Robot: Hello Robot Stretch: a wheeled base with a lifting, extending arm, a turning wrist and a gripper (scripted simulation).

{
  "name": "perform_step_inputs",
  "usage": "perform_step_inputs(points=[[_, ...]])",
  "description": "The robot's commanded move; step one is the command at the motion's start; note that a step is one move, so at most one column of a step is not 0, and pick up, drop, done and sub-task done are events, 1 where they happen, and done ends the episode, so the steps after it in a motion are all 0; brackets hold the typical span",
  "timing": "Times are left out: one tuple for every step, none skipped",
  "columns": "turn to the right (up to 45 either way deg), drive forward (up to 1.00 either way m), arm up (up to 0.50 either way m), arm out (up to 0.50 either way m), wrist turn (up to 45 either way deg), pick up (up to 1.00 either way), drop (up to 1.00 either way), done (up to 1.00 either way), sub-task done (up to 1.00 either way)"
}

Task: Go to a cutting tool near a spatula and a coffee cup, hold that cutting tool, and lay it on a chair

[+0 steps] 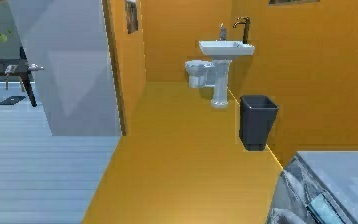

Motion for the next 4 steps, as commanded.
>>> perform_step_inputs(points=[[-6.0, 0.00, 0.00, 0.00, 0.0, 0.00, 0.00, 0.00, 0.00], [0.0, 0.25, 0.00, 0.00, 0.0, 0.00, 0.00, 0.00, 0.00], [-45.0, 0.00, 0.00, 0.00, 0.0, 0.00, 0.00, 0.00, 0.00], [-6.0, 0.00, 0.00, 0.00, 0.0, 0.00, 0.00, 0.00, 0.00]])
